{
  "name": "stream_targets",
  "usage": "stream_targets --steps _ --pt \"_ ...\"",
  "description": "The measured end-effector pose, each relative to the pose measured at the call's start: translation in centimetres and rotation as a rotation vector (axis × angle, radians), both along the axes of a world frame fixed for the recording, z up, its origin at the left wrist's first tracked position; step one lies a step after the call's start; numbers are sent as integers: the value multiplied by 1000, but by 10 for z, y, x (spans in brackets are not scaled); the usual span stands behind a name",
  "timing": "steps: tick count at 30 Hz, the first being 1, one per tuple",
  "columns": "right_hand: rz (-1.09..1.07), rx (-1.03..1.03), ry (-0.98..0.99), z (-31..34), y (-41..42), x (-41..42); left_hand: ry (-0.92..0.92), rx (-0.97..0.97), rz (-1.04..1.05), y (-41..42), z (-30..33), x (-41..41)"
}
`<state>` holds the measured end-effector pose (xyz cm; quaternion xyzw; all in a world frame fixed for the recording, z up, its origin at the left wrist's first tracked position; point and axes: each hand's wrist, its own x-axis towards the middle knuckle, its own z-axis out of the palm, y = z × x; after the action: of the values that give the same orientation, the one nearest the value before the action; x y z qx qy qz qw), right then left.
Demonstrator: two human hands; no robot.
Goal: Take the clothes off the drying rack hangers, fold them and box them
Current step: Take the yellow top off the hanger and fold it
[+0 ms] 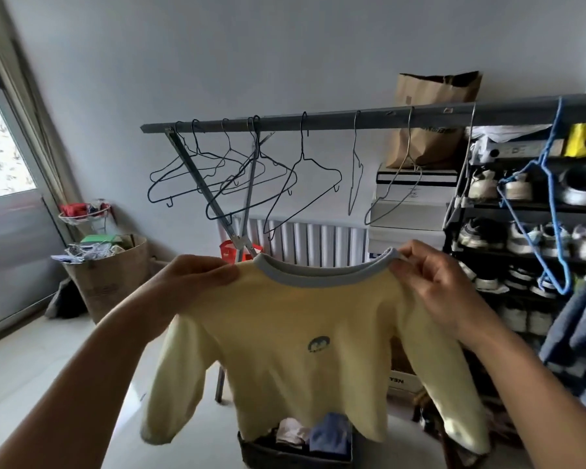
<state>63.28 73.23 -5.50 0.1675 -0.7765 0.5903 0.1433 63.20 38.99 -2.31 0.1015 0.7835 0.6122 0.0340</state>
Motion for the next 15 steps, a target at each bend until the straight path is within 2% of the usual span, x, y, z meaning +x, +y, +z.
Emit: stream_targets --steps 4,8,11,15 --pt "-164 99 132 1 8 -4 81 -28 -35 4 0 0" --pt "-248 40 168 -4 4 -4 76 -31 -63 16 -8 0" --pt "-237 36 201 -4 1 2 21 30 -99 23 -14 1" --pt "-137 177 99 6 19 12 -3 -3 -31 25 -8 5"
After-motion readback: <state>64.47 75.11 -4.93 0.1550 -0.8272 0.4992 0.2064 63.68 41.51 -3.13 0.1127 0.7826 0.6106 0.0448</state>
